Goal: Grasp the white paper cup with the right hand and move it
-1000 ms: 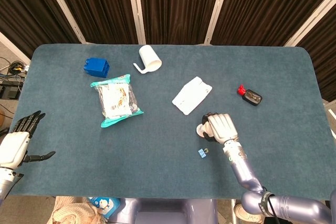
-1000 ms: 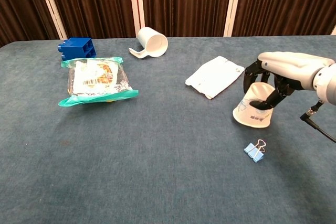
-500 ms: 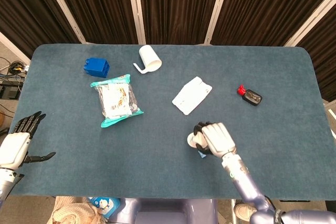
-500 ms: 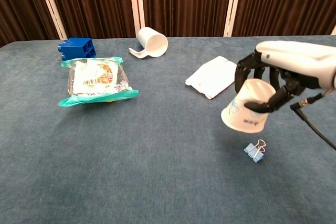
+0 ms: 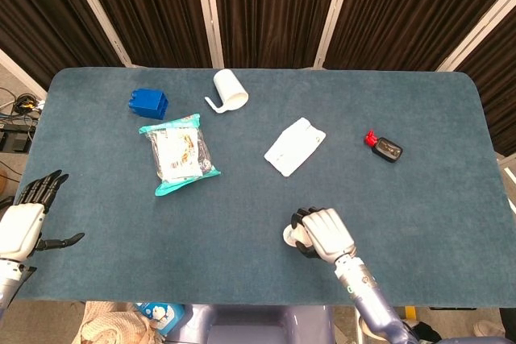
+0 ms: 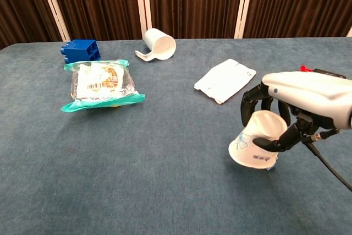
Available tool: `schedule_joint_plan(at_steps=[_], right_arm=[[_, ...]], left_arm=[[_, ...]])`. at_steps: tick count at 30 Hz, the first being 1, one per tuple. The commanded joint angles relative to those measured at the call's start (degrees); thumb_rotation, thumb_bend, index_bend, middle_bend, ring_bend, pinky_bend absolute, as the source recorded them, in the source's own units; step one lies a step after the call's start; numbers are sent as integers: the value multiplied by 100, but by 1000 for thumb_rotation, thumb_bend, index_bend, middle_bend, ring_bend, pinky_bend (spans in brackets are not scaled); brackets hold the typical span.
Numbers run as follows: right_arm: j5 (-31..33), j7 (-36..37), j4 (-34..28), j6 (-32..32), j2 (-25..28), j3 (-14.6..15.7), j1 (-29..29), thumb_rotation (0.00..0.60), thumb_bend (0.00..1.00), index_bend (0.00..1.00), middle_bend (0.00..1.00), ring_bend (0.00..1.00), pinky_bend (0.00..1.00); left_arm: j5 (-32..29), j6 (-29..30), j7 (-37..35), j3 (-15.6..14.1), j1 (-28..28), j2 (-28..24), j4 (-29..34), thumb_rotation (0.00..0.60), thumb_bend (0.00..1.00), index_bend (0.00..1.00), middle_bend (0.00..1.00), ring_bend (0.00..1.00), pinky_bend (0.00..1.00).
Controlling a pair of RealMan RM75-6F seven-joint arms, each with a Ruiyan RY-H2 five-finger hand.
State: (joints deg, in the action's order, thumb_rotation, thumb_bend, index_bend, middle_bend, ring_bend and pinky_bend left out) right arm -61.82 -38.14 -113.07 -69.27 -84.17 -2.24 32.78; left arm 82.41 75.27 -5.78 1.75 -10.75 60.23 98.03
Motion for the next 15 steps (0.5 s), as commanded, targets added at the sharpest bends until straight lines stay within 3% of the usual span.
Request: schedule_joint_plan(at_steps=[1,15], right_arm=[[93,-68,115,18,-104,10,6,600,404,516,402,434,534],[120,-135,417,10,-265,54,-27,600,403,516,402,434,534]], left_arm=[[15,13,-17,-1,4,-9,12,600,0,0,0,0,0],[68,33,-17,-22,12,-15,24,600,0,0,0,0,0]])
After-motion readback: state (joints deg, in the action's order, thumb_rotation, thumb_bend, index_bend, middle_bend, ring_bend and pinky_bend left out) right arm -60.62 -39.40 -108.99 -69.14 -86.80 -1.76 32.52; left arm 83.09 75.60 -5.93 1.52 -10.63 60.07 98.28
